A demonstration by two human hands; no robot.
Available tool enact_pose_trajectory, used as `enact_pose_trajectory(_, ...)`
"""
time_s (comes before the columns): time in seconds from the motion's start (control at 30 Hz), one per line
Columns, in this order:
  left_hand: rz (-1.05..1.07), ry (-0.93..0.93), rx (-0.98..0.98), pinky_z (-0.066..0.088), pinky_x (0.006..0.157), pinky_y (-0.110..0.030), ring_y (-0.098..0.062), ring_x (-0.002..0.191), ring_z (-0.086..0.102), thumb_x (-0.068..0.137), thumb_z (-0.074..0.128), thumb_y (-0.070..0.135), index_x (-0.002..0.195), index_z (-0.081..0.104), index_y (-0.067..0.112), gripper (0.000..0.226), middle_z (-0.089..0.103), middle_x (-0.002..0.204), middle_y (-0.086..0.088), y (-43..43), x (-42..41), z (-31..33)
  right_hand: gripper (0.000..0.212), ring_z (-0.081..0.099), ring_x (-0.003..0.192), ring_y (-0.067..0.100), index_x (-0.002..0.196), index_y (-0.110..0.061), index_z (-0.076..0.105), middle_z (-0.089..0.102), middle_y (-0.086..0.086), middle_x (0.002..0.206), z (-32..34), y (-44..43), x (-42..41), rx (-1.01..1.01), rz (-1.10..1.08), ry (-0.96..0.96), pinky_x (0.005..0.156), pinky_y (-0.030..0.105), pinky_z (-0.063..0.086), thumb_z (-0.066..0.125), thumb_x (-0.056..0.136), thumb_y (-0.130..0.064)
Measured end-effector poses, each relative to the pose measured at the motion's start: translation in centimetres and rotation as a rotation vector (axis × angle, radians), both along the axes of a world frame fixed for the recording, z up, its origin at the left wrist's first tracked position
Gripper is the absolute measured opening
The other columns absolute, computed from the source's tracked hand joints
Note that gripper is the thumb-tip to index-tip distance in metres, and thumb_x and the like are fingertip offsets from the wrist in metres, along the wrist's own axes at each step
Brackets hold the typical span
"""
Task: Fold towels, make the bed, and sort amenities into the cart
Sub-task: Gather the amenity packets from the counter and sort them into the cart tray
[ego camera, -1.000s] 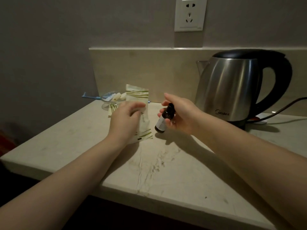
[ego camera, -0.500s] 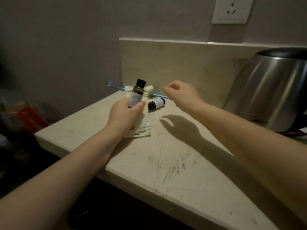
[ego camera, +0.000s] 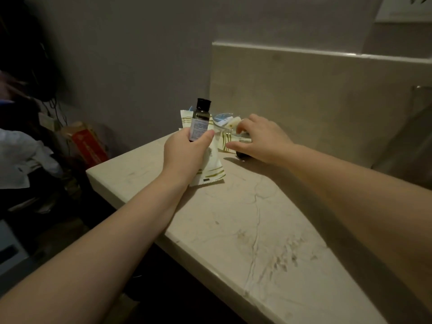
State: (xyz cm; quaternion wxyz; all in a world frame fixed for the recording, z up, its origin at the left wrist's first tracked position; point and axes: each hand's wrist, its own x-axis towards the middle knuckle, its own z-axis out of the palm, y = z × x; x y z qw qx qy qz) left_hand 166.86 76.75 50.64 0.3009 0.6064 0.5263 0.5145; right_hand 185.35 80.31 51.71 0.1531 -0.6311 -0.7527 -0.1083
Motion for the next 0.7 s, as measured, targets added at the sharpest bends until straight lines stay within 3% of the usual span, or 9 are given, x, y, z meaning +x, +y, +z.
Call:
enact_pose_trajectory(0.07, 0.005, 0.000, 0.006, 0.040, 0.059, -0.027, -0.012, 0.069, 0.050, 0.091, 0.058, 0.037, 0.092, 0.067, 0.009, 0.030, 0.062, 0.082, -0.005, 0.1, 0.1, -0.1, 0.061, 0.054, 0.100, 0.017, 0.116, -0.021, 0.059, 0.059, -0.001, 0.116, -1.2, 0.2, 0.4, -0.113, -0.012, -0.018, 0.083, 0.037, 0.048, 0.041, 0.085, -0.071)
enact_pose_trajectory(0.17, 0.012, 0.018, 0.008, 0.041, 0.060, -0.027, -0.011, 0.069, 0.051, 0.091, 0.058, 0.038, 0.092, 0.068, 0.010, 0.029, 0.063, 0.083, -0.004, 0.2, 0.2, -0.1, 0.069, 0.053, 0.112, 0.019, 0.135, -0.027, 0.050, 0.057, -0.001, 0.130, -1.4, 0.2, 0.6, -0.240, -0.006, 0.055, 0.085, 0.035, 0.047, 0.042, 0.083, -0.073)
enact_pose_trajectory(0.33, 0.001, 0.008, 0.025, 0.039, 0.058, -0.025, -0.010, 0.067, 0.049, 0.091, 0.058, 0.036, 0.089, 0.067, 0.010, 0.028, 0.058, 0.074, 0.001, 0.1, 0.2, 0.0, 0.060, 0.054, 0.099, 0.016, 0.116, -0.018, 0.062, 0.058, 0.000, 0.114, -1.2, -2.2, 0.1, -0.219, -0.054, 0.125, 0.084, 0.036, 0.049, 0.057, 0.079, -0.066)
enact_pose_trajectory(0.57, -0.088, -0.069, -0.007, 0.050, 0.080, -0.042, -0.025, 0.086, 0.061, 0.089, 0.060, 0.036, 0.095, 0.068, 0.008, 0.030, 0.068, 0.096, -0.014, -1.5, 0.0, 0.4, 0.058, 0.051, 0.094, 0.013, 0.109, -0.030, 0.052, 0.057, -0.005, 0.106, -0.6, -10.6, -0.4, -0.292, -0.134, 0.049, 0.075, 0.032, 0.047, 0.054, 0.074, -0.075)
enact_pose_trajectory(0.7, -0.182, -0.087, -0.020, 0.051, 0.081, -0.041, -0.025, 0.091, 0.063, 0.090, 0.058, 0.037, 0.095, 0.067, 0.014, 0.025, 0.068, 0.098, -0.010, -4.1, -0.3, 0.3, 0.062, 0.054, 0.089, 0.012, 0.112, -0.025, 0.047, 0.058, -0.006, 0.104, -0.2, -15.1, -0.6, -0.365, -0.261, 0.191, 0.077, 0.034, 0.053, 0.064, 0.071, -0.069)
